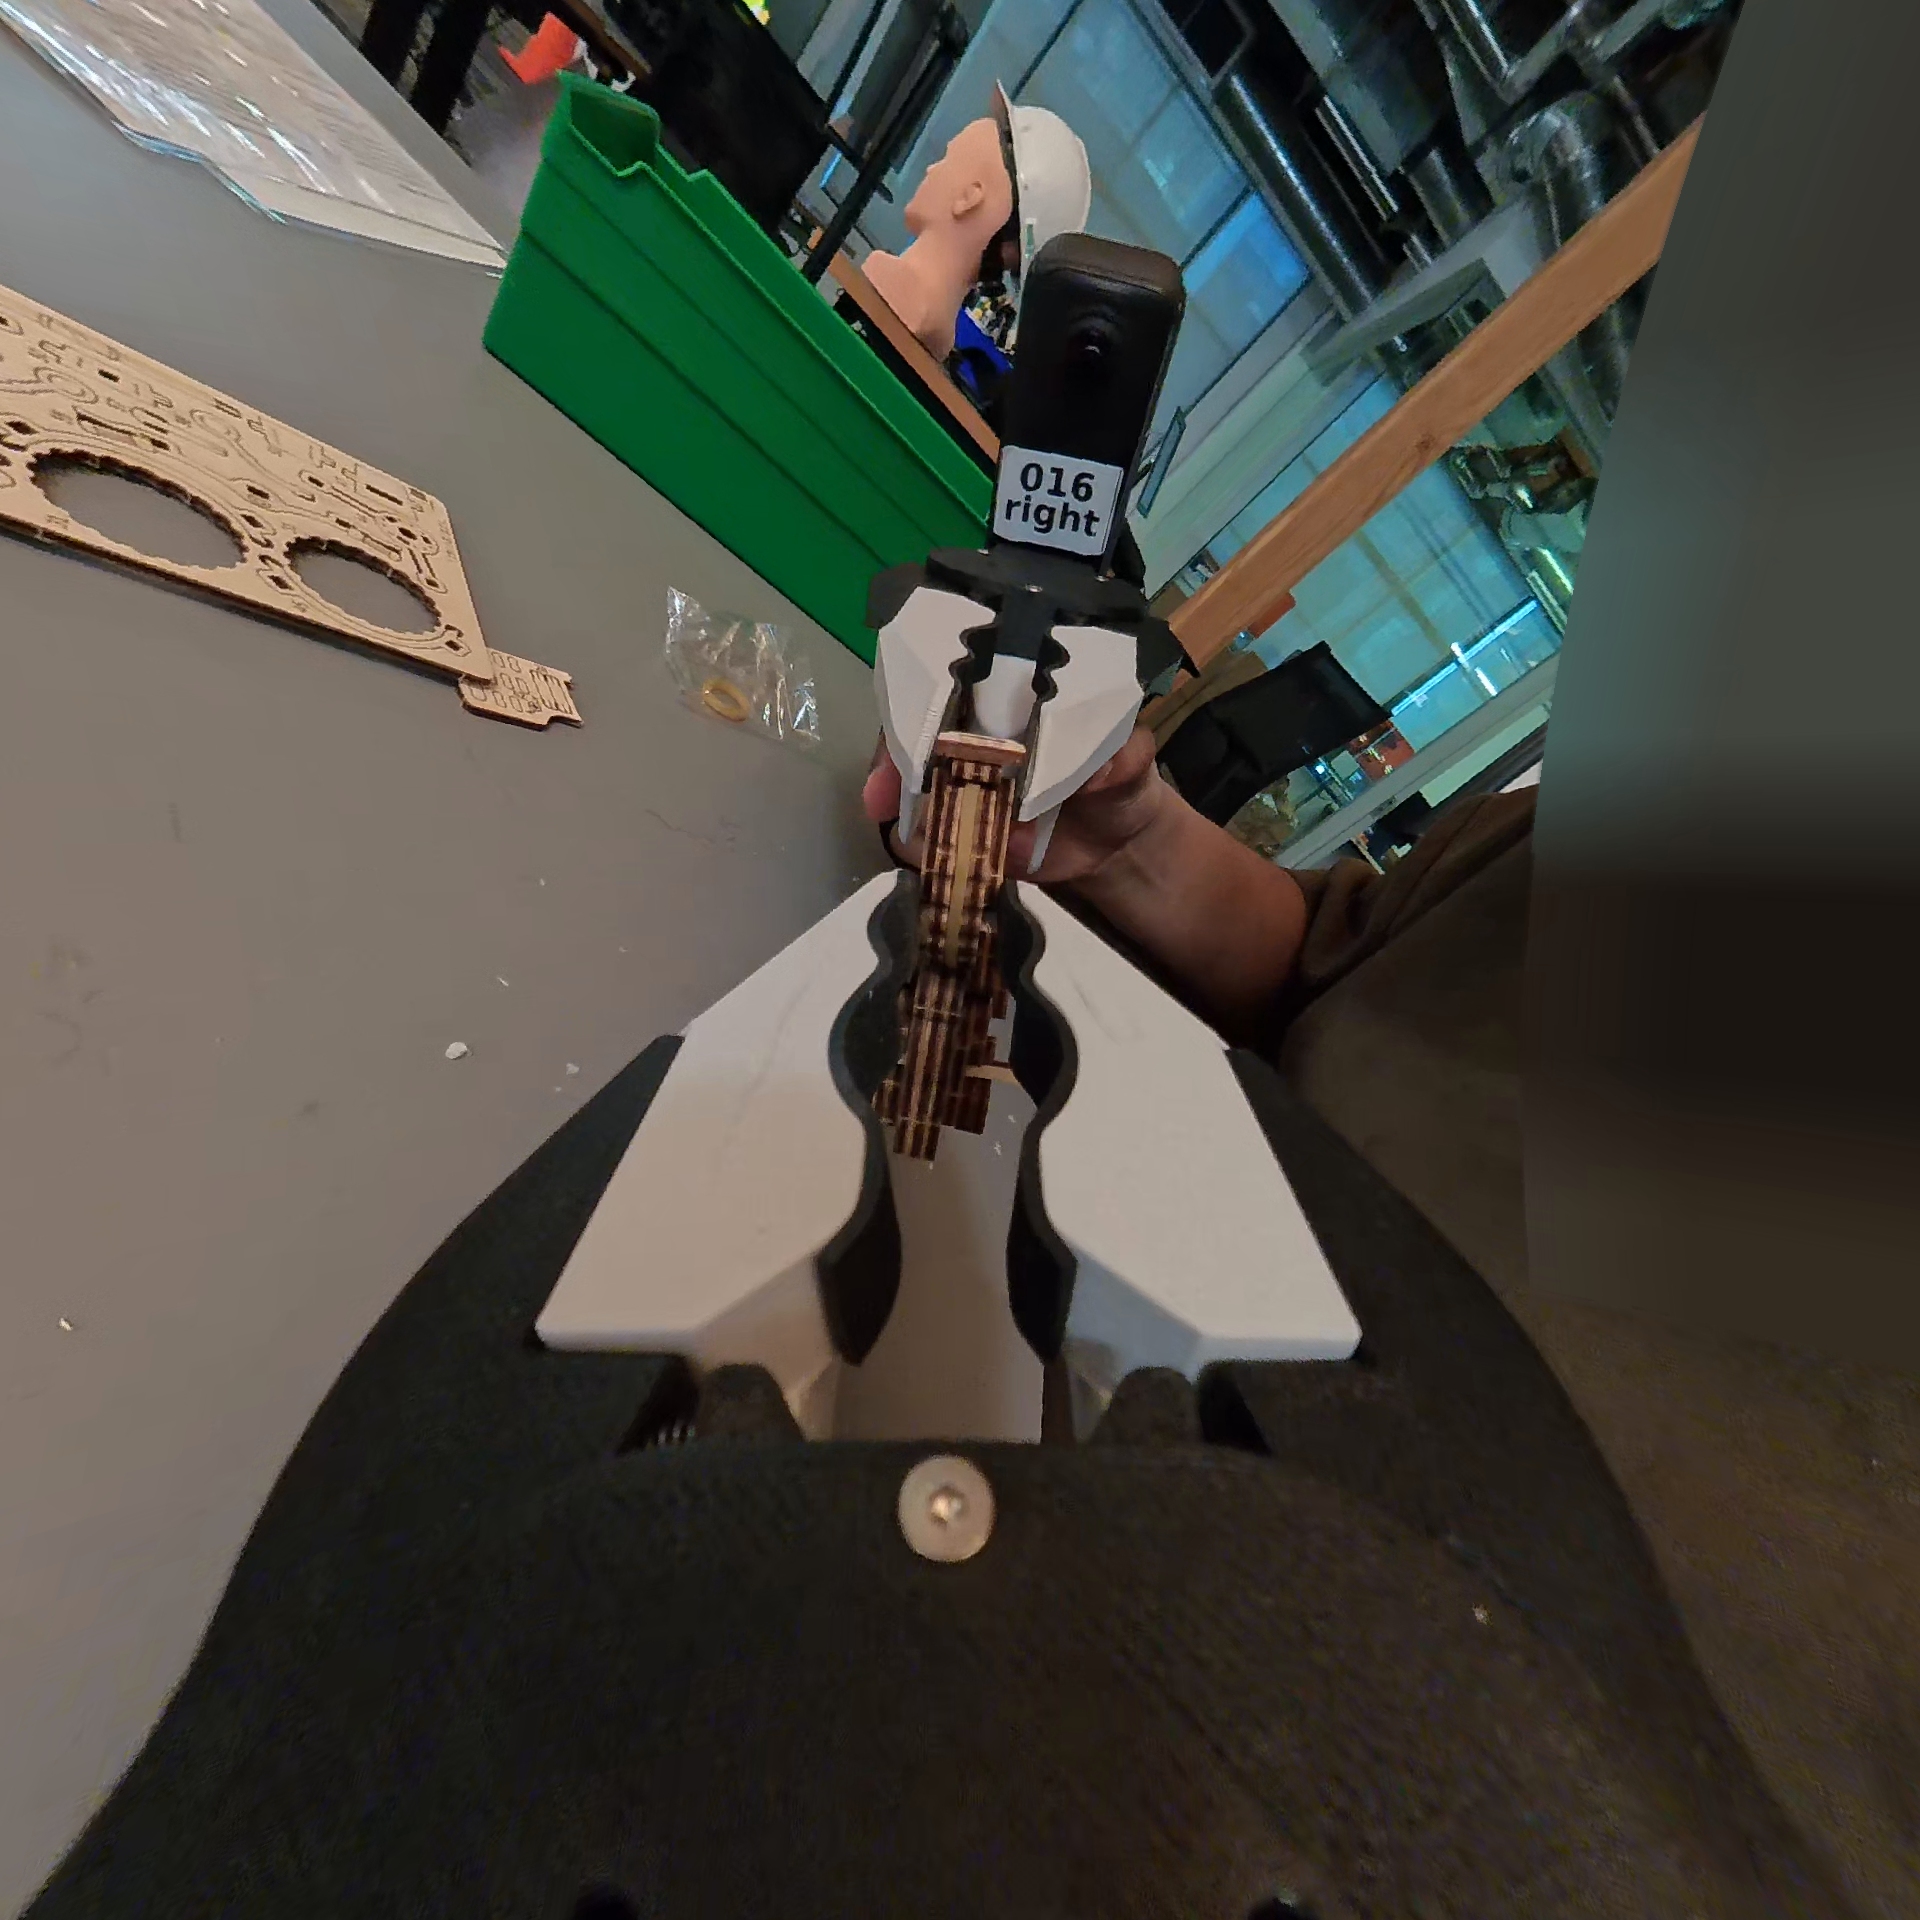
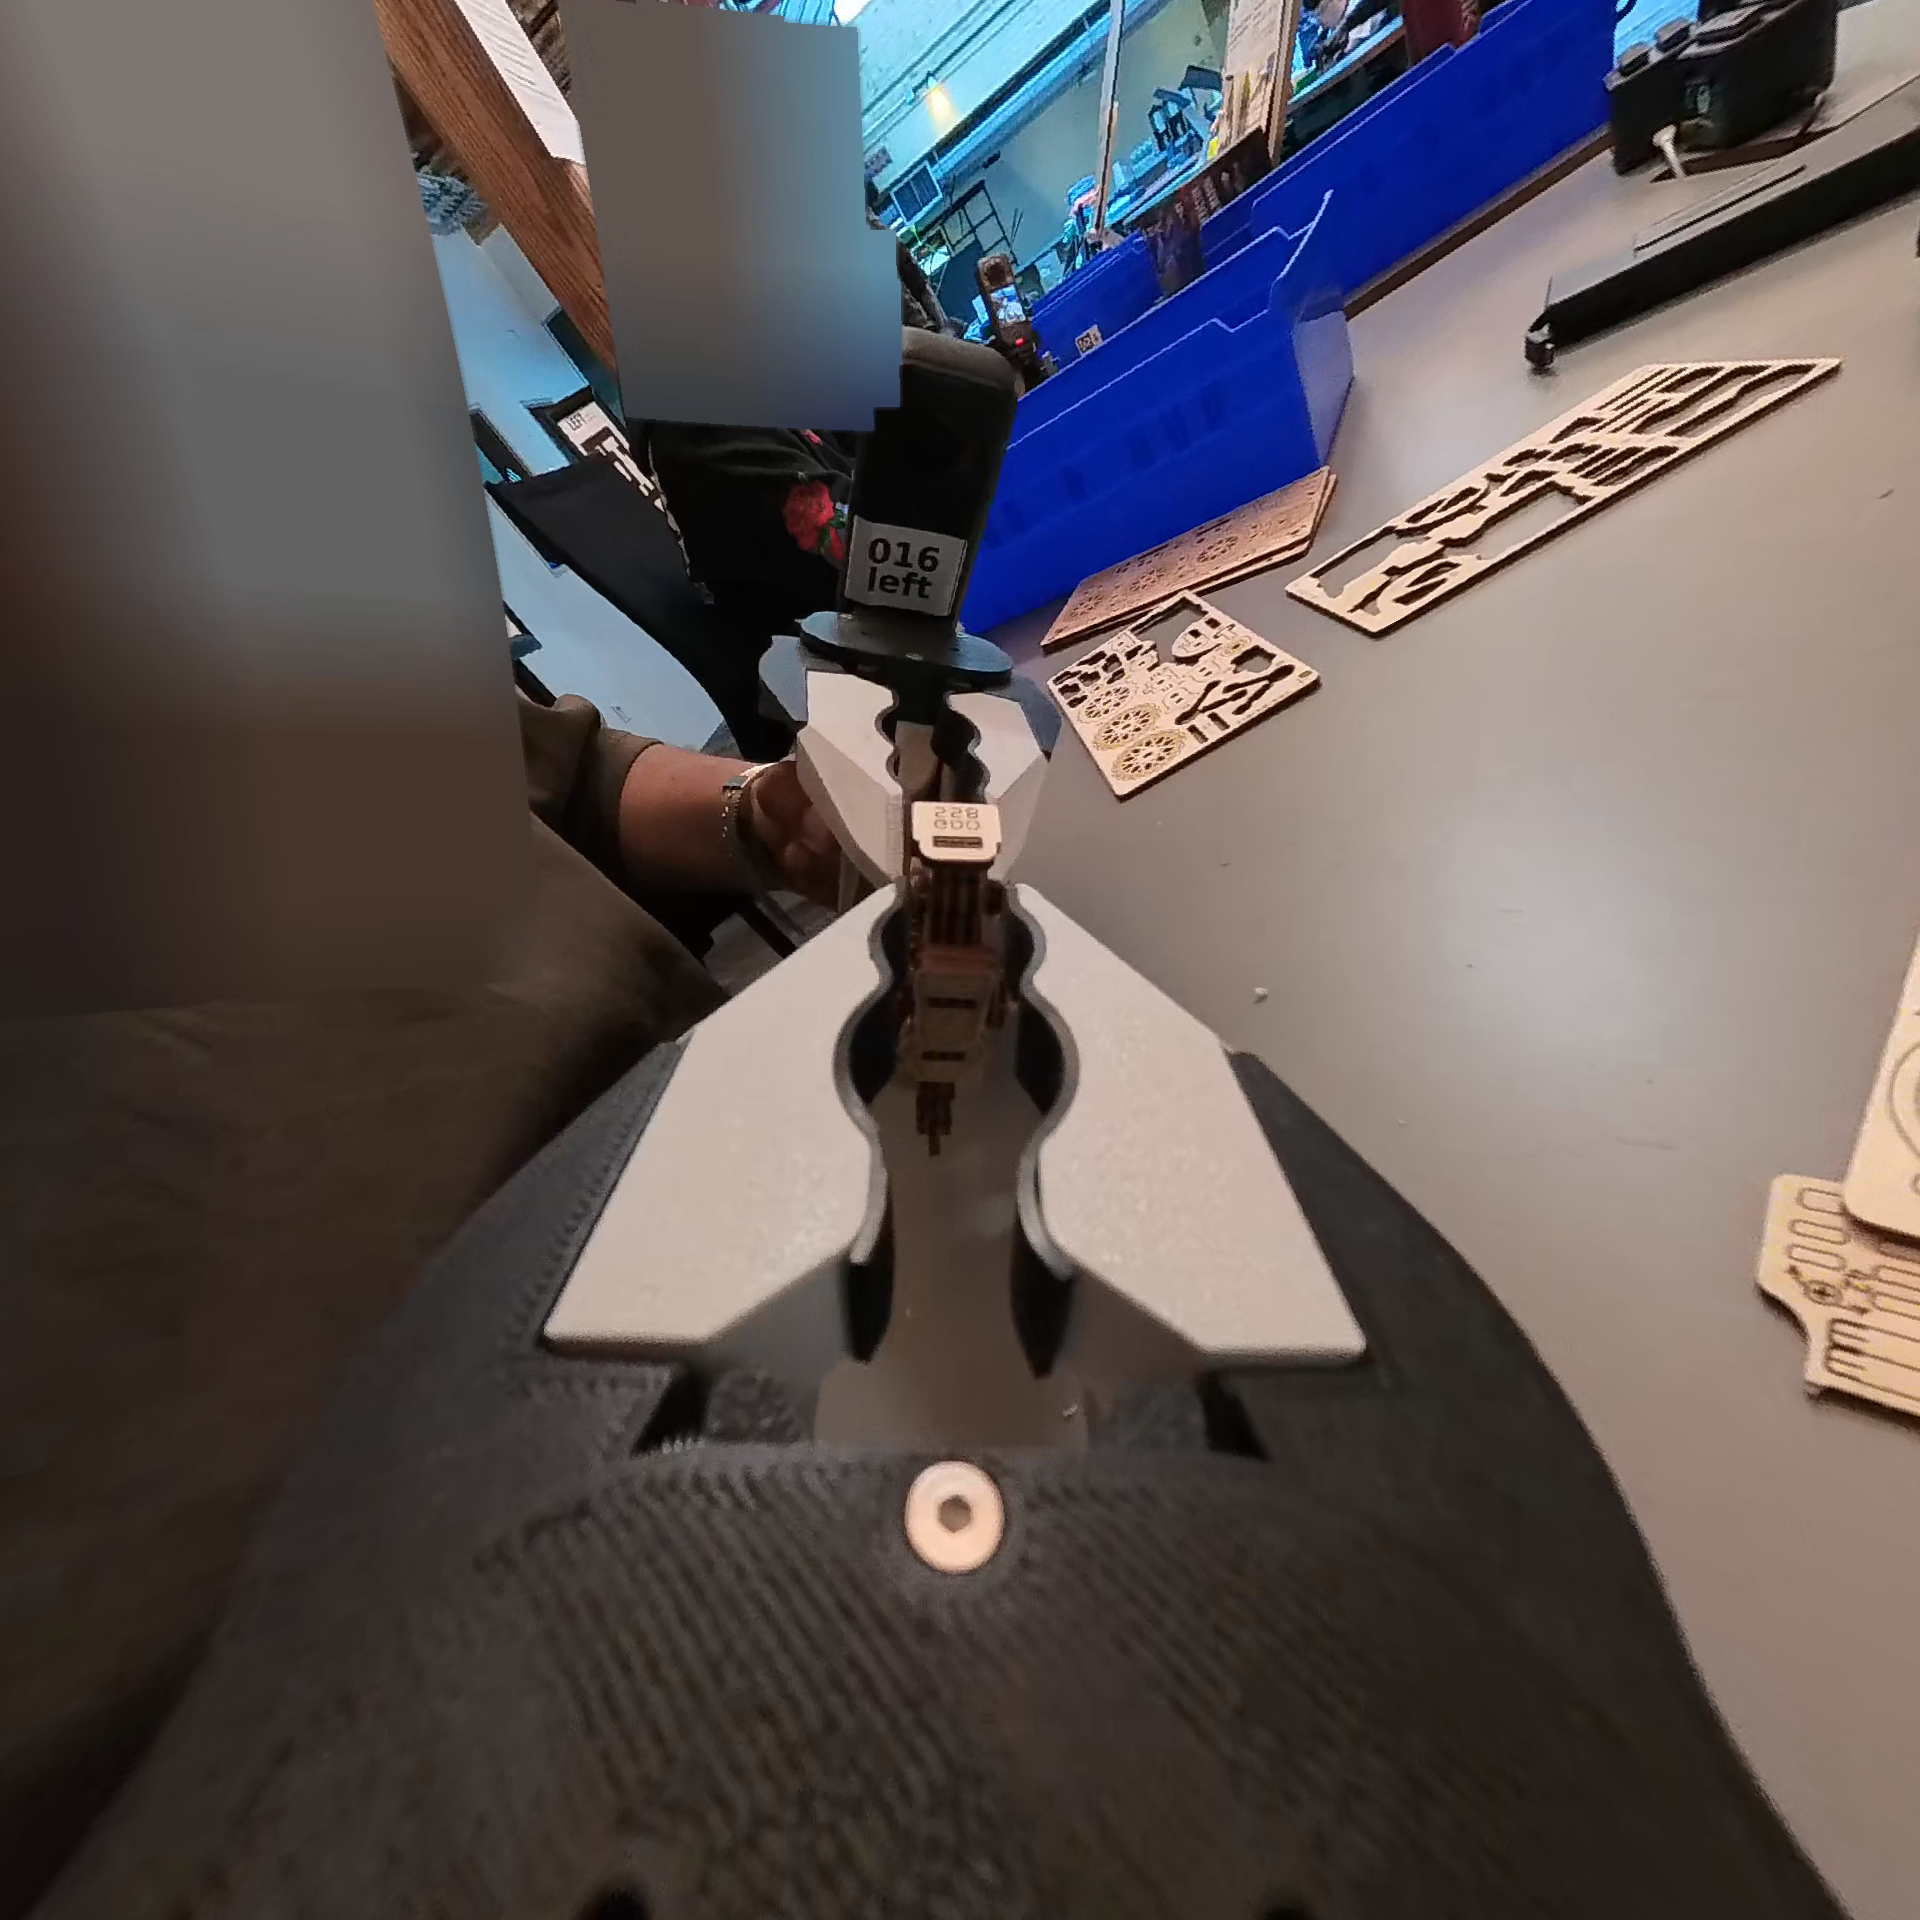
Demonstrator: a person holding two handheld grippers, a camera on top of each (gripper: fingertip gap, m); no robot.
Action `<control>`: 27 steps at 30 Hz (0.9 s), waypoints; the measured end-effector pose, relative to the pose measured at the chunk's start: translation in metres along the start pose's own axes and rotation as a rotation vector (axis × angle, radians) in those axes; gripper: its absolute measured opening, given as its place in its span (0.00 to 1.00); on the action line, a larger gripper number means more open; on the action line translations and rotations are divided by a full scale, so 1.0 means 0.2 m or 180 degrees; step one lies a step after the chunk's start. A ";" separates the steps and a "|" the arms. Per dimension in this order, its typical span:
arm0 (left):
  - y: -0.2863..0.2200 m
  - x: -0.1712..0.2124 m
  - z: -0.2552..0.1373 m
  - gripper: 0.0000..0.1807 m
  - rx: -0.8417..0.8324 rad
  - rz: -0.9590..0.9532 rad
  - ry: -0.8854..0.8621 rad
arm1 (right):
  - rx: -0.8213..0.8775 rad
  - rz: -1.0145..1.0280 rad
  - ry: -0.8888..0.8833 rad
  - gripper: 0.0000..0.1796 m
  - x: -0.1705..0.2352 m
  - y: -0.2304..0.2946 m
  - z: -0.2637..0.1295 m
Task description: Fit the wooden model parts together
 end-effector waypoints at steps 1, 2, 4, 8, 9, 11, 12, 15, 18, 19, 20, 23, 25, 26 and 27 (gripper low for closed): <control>0.00 0.00 0.00 0.07 -0.0002 0.0010 0.0003 | -0.0006 0.0000 -0.0001 0.08 0.00 0.00 0.00; 0.00 0.00 0.00 0.07 -0.0006 0.0018 0.0008 | -0.0008 -0.0005 0.0003 0.08 0.00 0.00 0.00; 0.00 0.00 0.00 0.07 -0.0002 0.0028 0.0009 | -0.0005 -0.0020 0.0016 0.08 0.00 0.01 0.00; -0.01 0.00 0.01 0.07 0.0000 0.0045 0.0010 | 0.0018 -0.0044 0.0047 0.08 -0.01 0.01 -0.01; -0.01 0.00 0.01 0.07 0.0003 0.0049 0.0016 | 0.0027 -0.0043 0.0061 0.07 -0.01 0.02 -0.01; -0.01 0.01 0.01 0.07 -0.0003 0.0054 0.0024 | 0.0067 -0.0031 0.0112 0.07 0.00 0.02 -0.01; -0.01 0.01 0.01 0.07 0.0002 0.0048 0.0019 | 0.0094 -0.0024 0.0133 0.07 -0.01 0.02 -0.01; -0.01 0.01 0.01 0.07 0.0004 0.0058 0.0030 | 0.0100 -0.0033 0.0160 0.07 -0.01 0.02 -0.01; -0.01 -0.01 0.00 0.07 0.0018 0.0009 -0.0034 | 0.0092 -0.0060 0.0079 0.07 -0.01 0.02 0.00; 0.00 -0.01 -0.01 0.07 0.0018 -0.0022 -0.0052 | 0.0104 -0.0086 0.0059 0.07 -0.01 0.02 0.00; 0.00 -0.01 -0.01 0.07 0.0027 -0.0050 -0.0069 | 0.0121 -0.0112 0.0063 0.07 -0.01 0.02 0.00; 0.00 -0.02 -0.01 0.07 0.0105 -0.0182 -0.0164 | 0.0118 -0.0164 0.0143 0.17 0.00 0.01 0.01; 0.01 -0.02 -0.02 0.07 0.0092 -0.0200 -0.0170 | 0.0100 -0.0136 0.0150 0.17 0.01 0.01 0.01; 0.01 -0.02 -0.02 0.07 0.0089 -0.0199 -0.0171 | 0.0100 -0.0116 0.0124 0.17 0.00 0.01 0.01; 0.01 -0.02 -0.02 0.07 0.0095 -0.0202 -0.0169 | 0.0095 -0.0093 0.0097 0.16 0.00 0.01 0.01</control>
Point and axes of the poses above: each gripper's, where its closed fingertips meet, z out along the fingers, x out of its underside, y = z × x across the jaws, the point moved 5 cm from there along -z, back along the fingers, and after that the axes turned 7 degrees about x, right-handed, at the moved point
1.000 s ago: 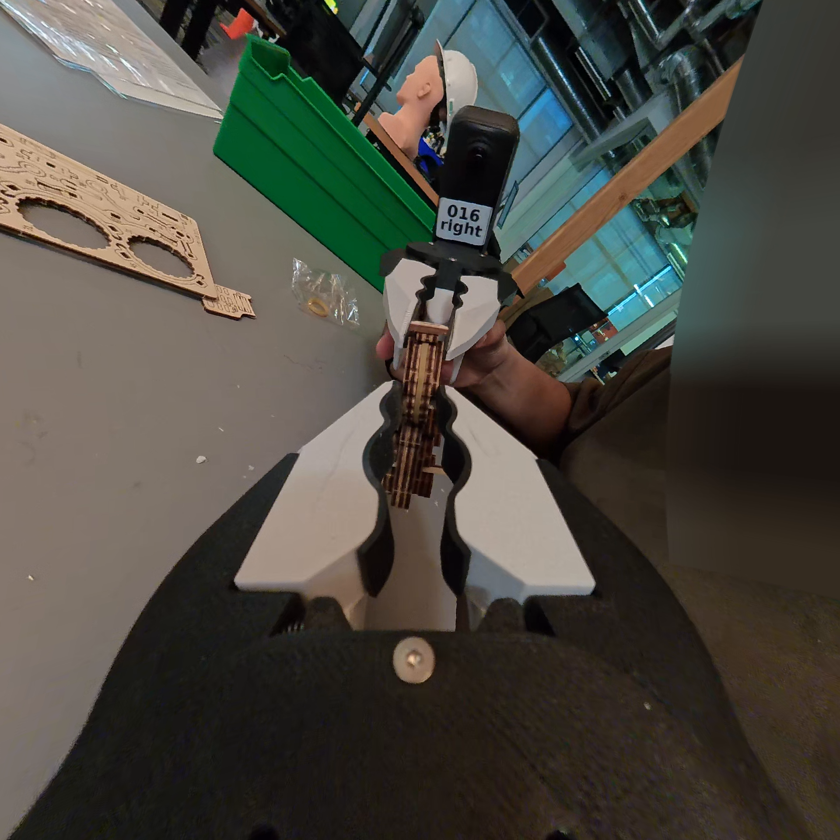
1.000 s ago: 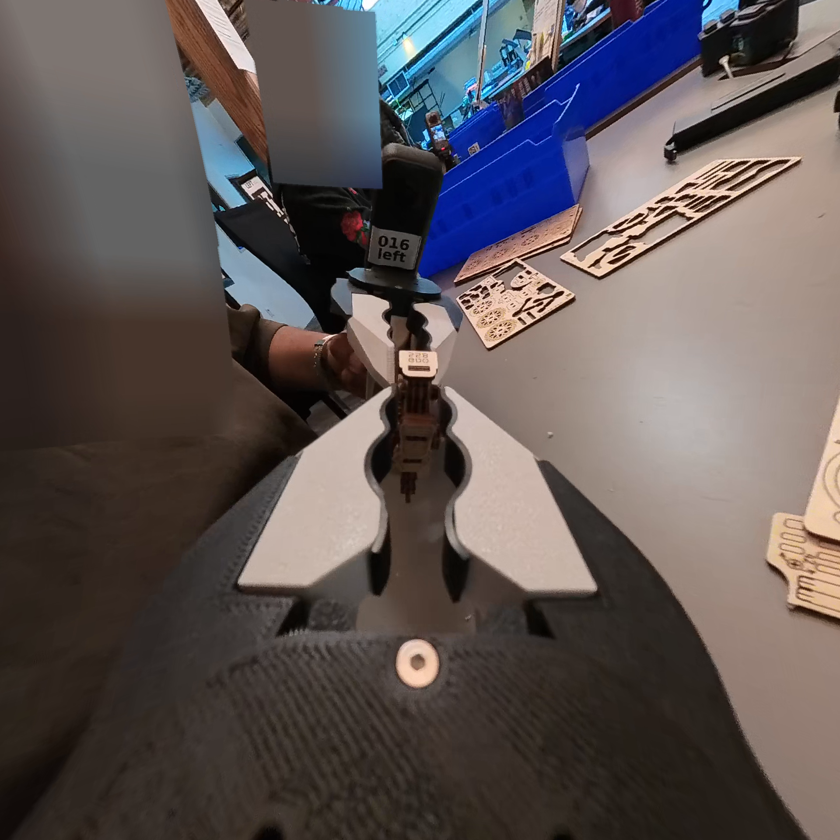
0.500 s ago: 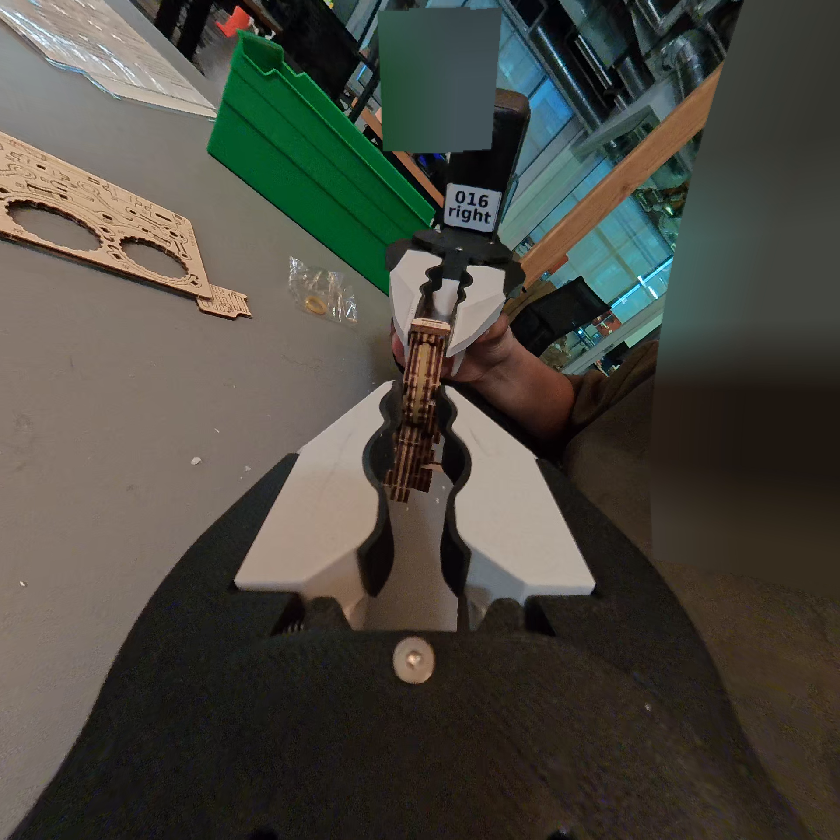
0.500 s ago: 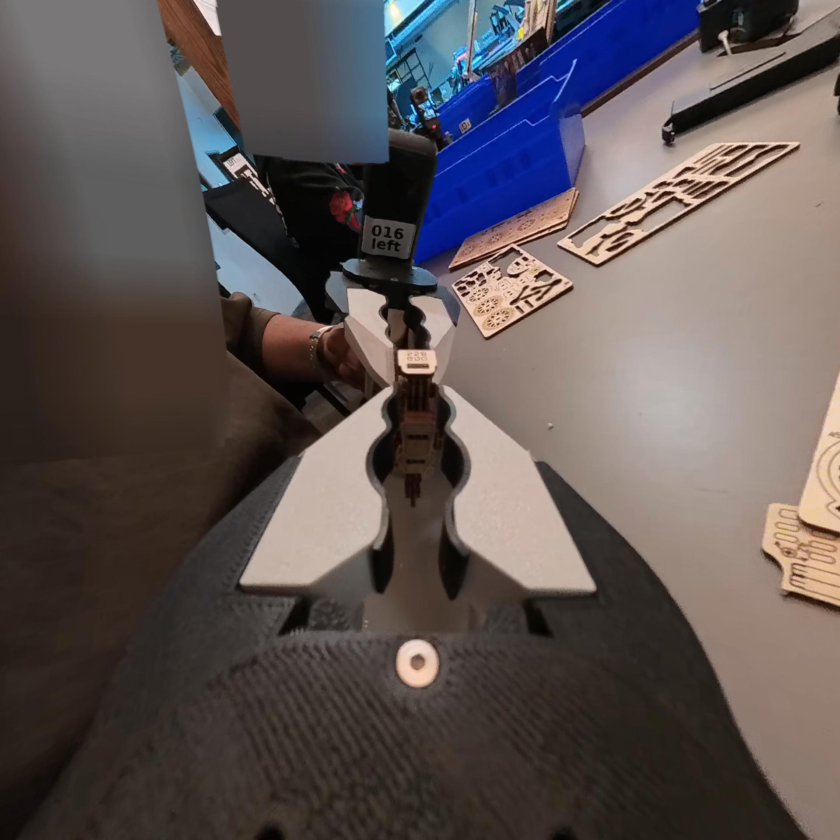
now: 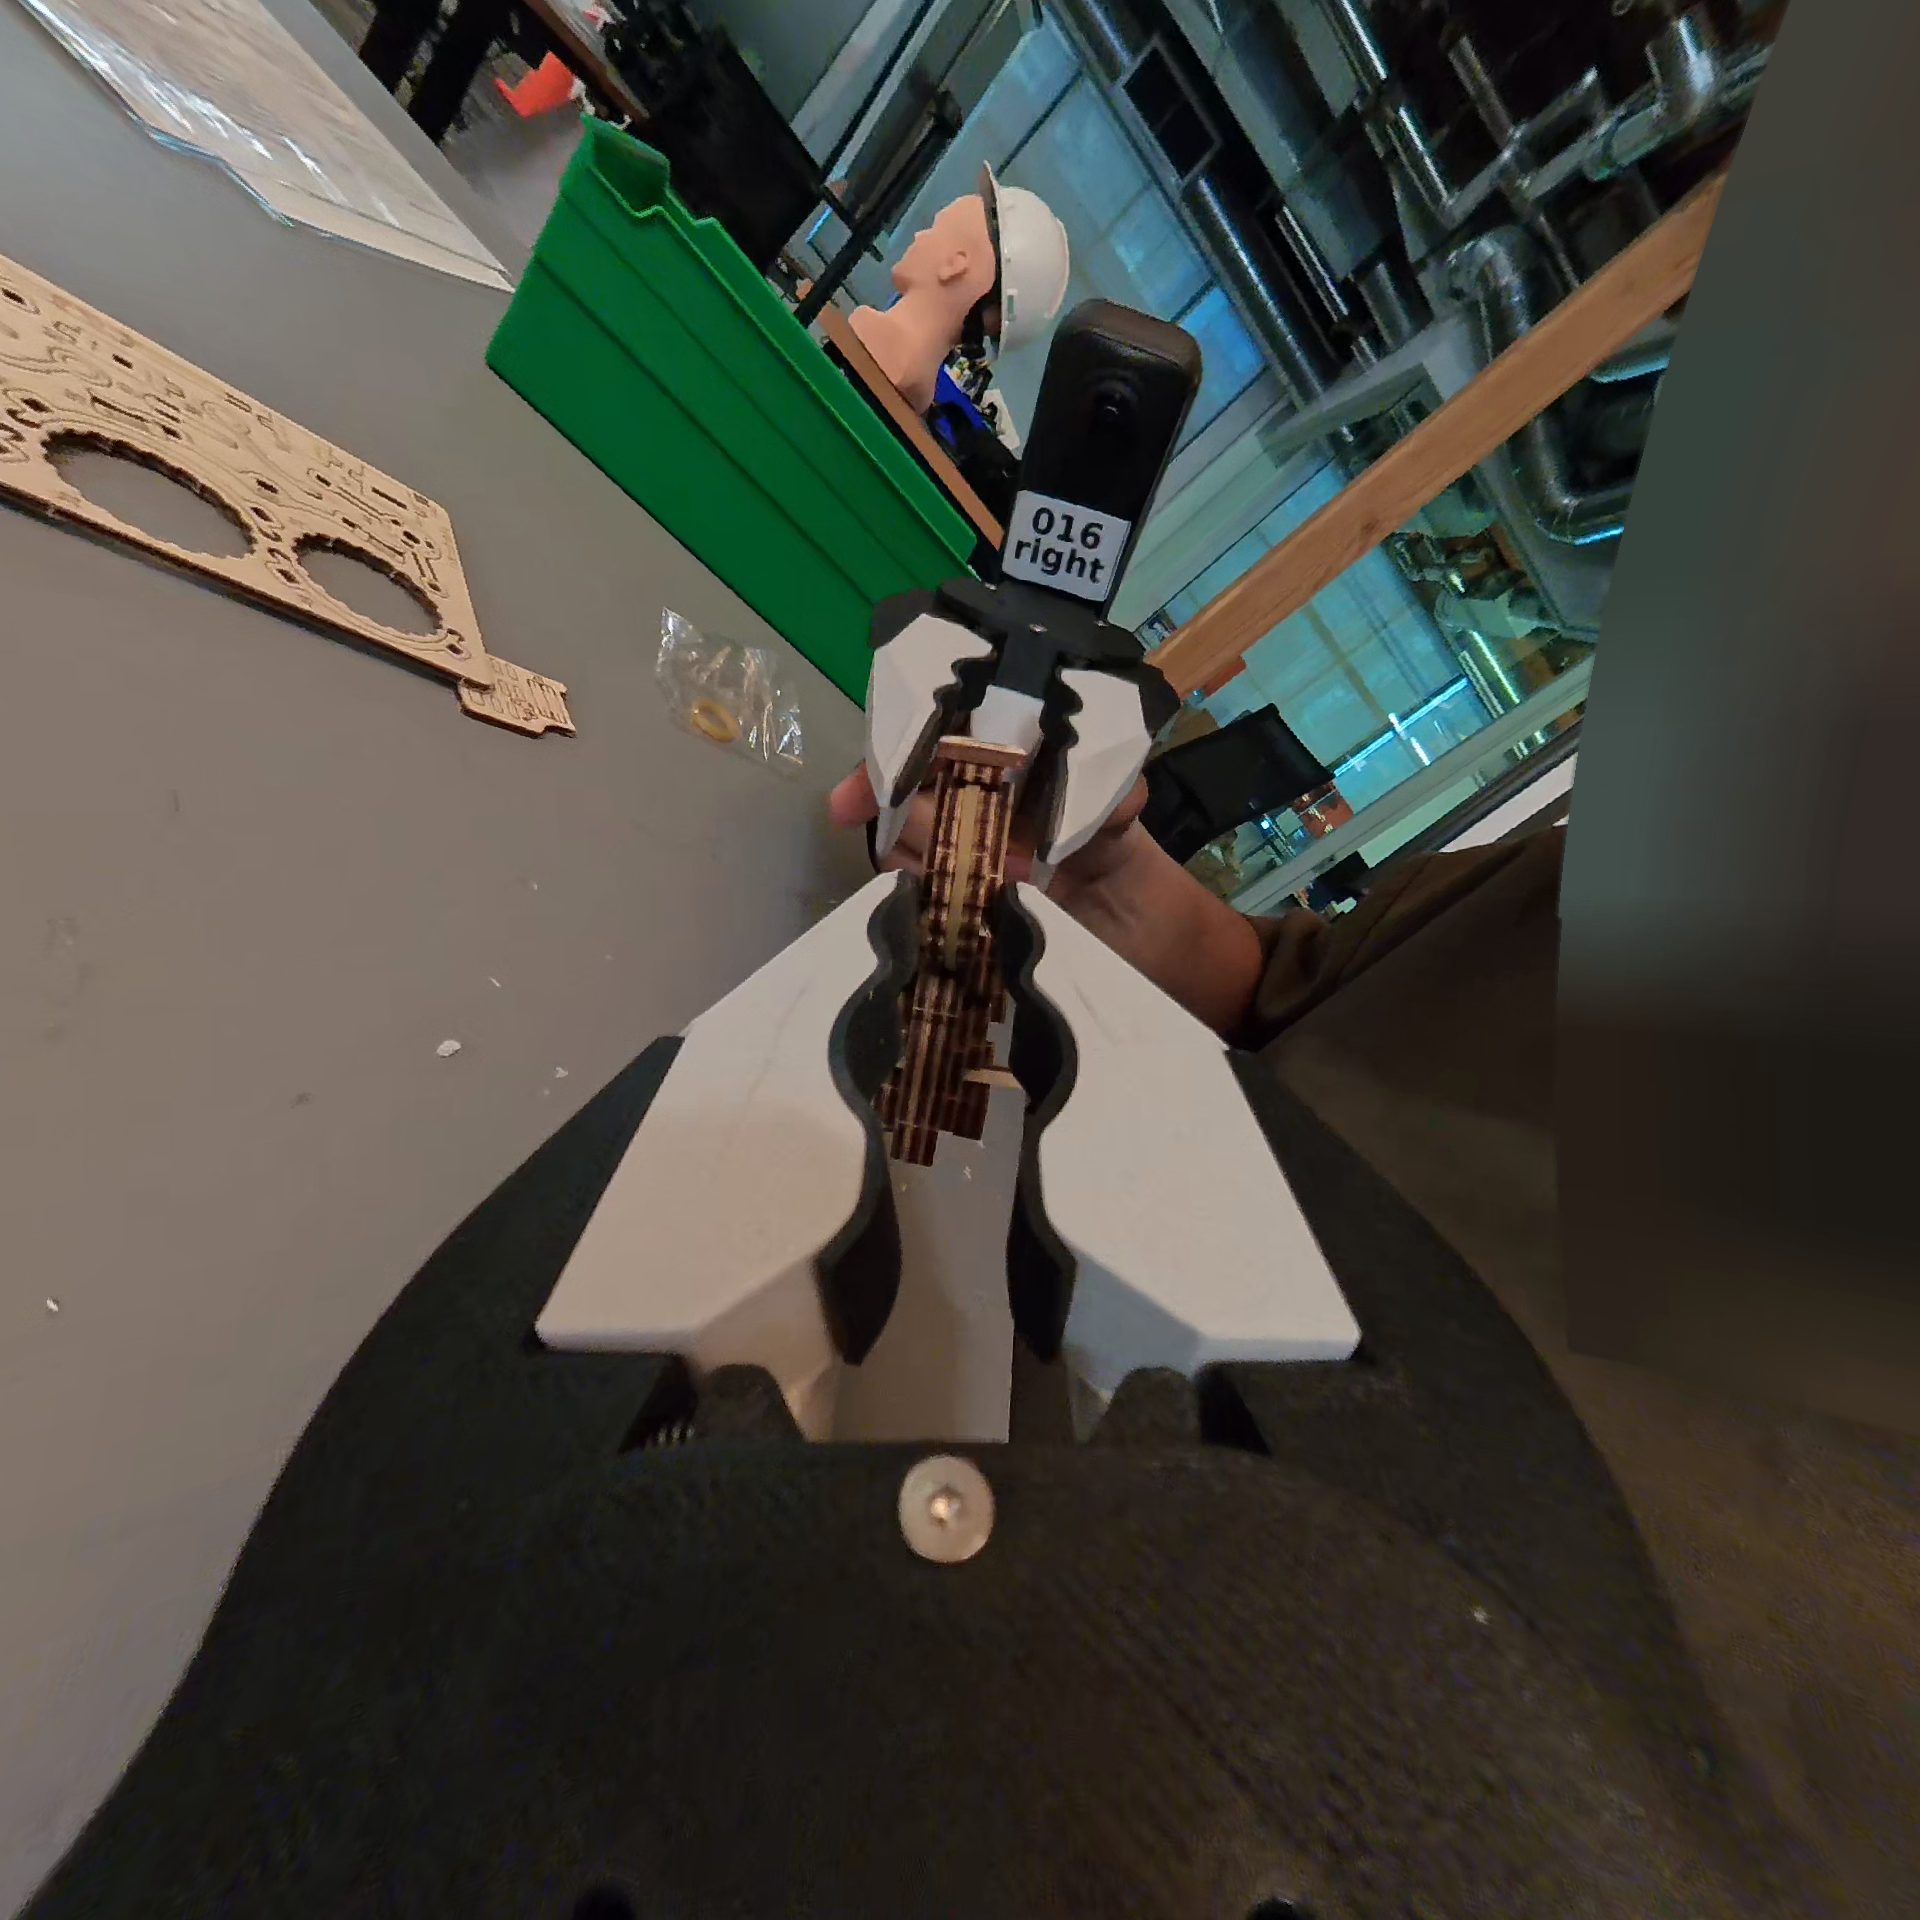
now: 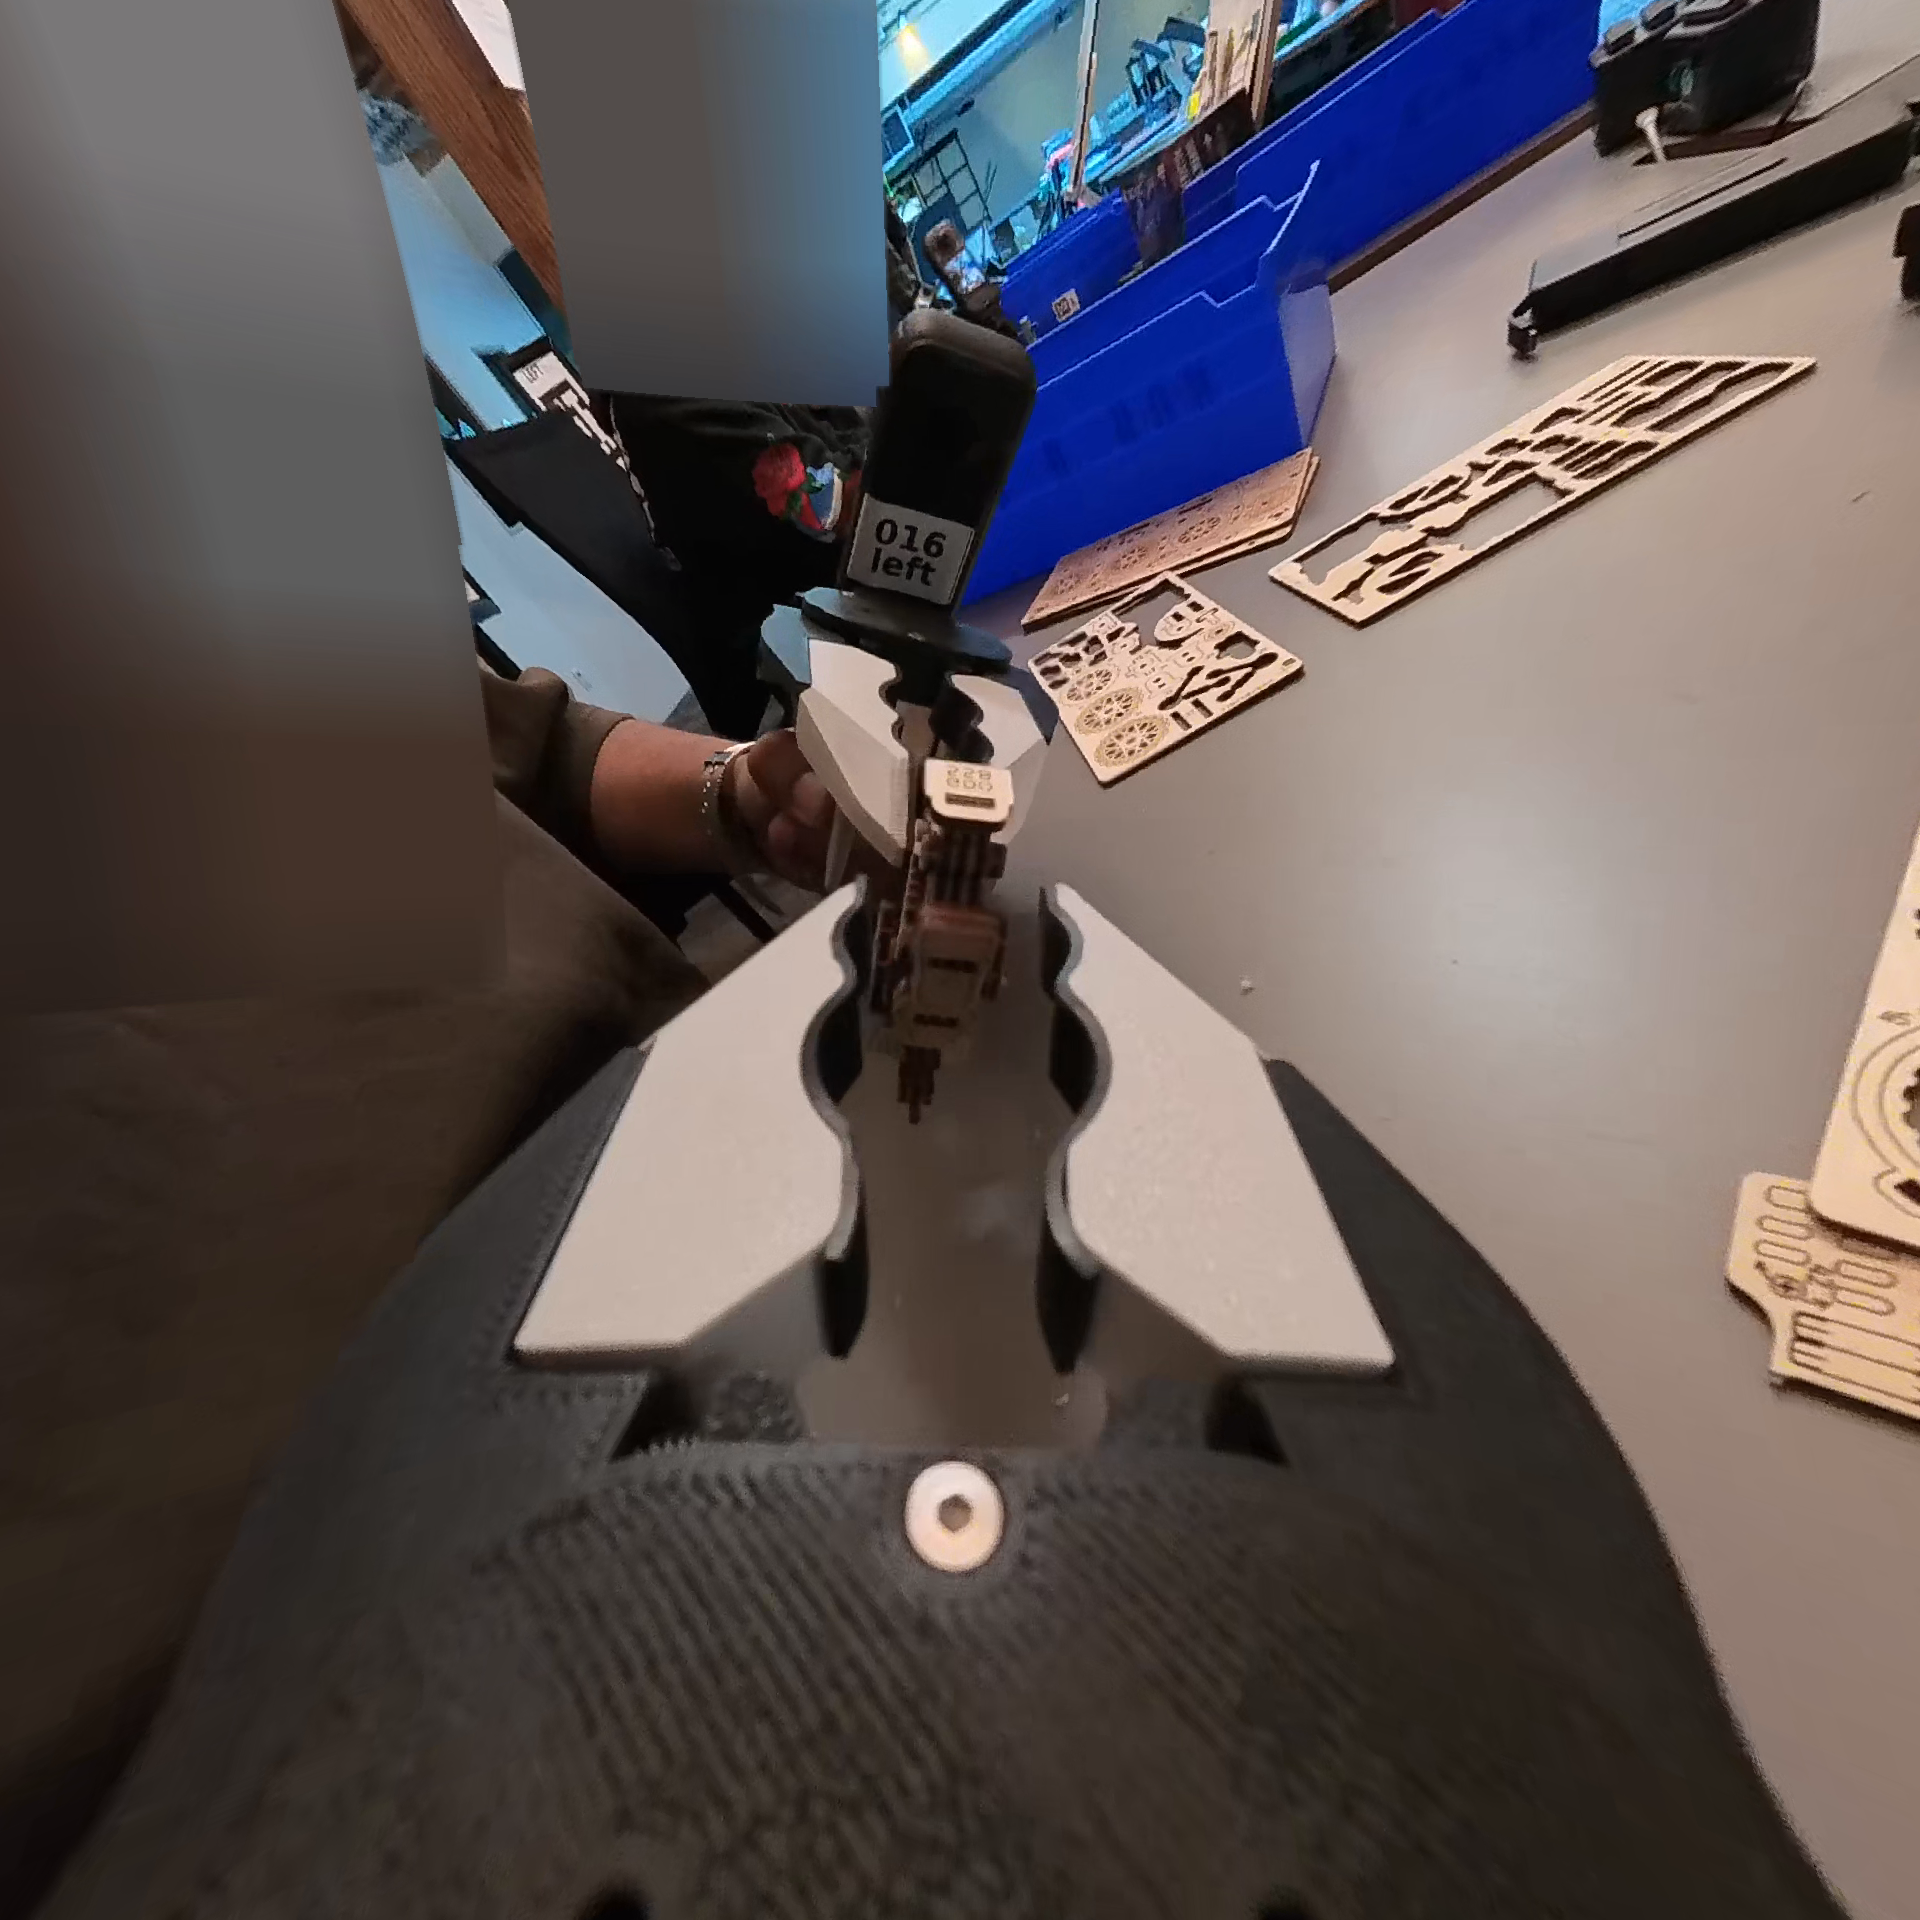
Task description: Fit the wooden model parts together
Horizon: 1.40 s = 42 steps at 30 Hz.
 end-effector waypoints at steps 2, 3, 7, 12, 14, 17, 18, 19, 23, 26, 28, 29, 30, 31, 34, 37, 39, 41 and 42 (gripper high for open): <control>0.00 0.00 0.00 0.07 -0.0003 0.0009 0.0017 | -0.0003 0.0044 -0.0066 0.15 -0.01 -0.01 -0.01; 0.00 0.01 0.01 0.07 -0.0006 0.0014 0.0032 | -0.0006 0.0062 -0.0086 0.14 -0.01 -0.01 -0.01; 0.00 0.02 0.01 0.07 0.0003 0.0002 0.0062 | -0.0039 0.0089 -0.0088 0.12 -0.01 0.00 -0.01; -0.01 0.02 0.02 0.07 -0.0003 0.0055 0.0098 | -0.0070 0.0091 -0.0050 0.08 0.00 0.00 0.00; -0.01 0.02 0.02 0.07 -0.0008 0.0097 0.0110 | -0.0091 0.0100 -0.0053 0.07 0.00 0.00 0.00; -0.02 0.02 0.02 0.07 -0.0028 0.0174 0.0126 | -0.0106 0.0112 -0.0049 0.07 0.00 0.01 0.00; -0.02 0.02 0.02 0.07 -0.0034 0.0203 0.0129 | -0.0108 0.0106 -0.0047 0.07 -0.01 0.01 0.00; -0.02 0.02 0.02 0.07 -0.0041 0.0226 0.0135 | -0.0108 0.0100 -0.0043 0.07 -0.01 0.01 0.00; -0.03 0.02 0.03 0.07 -0.0070 0.0283 0.0165 | -0.0066 0.0103 0.0023 0.07 -0.01 0.02 -0.01; -0.03 0.02 0.03 0.07 -0.0050 0.0272 0.0164 | -0.0029 0.0111 0.0085 0.07 -0.01 0.02 -0.01; -0.03 0.02 0.03 0.07 -0.0033 0.0254 0.0174 | -0.0020 0.0149 0.0097 0.07 -0.01 0.02 -0.01; -0.03 0.02 0.03 0.07 -0.0030 0.0249 0.0167 | -0.0011 0.0160 0.0098 0.07 -0.01 0.01 -0.01; -0.03 0.02 0.03 0.07 -0.0017 0.0241 0.0166 | -0.0012 0.0166 0.0101 0.07 -0.01 0.01 -0.01; -0.03 0.02 0.03 0.07 -0.0010 0.0228 0.0164 | -0.0010 0.0167 0.0103 0.07 -0.01 0.01 -0.01; -0.03 0.03 0.03 0.10 0.0021 0.0244 0.0216 | -0.0002 0.0184 0.0099 0.07 -0.01 0.01 -0.01; -0.04 0.04 0.04 0.17 0.0015 0.0295 0.0302 | -0.0003 0.0236 0.0084 0.07 -0.02 0.00 -0.02; -0.03 0.05 0.05 0.18 -0.0010 0.0319 0.0355 | -0.0041 0.0294 0.0089 0.07 -0.01 0.00 -0.02; -0.04 0.06 0.05 0.18 0.0026 0.0289 0.0338 | -0.0074 0.0328 0.0127 0.07 0.00 0.00 -0.02; -0.04 0.05 0.05 0.17 0.0052 0.0267 0.0326 | -0.0083 0.0332 0.0151 0.07 0.00 0.00 -0.01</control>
Point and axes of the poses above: each gripper's, where its closed fingertips meet, z out along the fingers, x out of its underside, y = z × x across the jaws, the point moved 5 cm from there along -z, back along the fingers, and after that the axes turned 7 degrees about x, right-handed, at the moved point
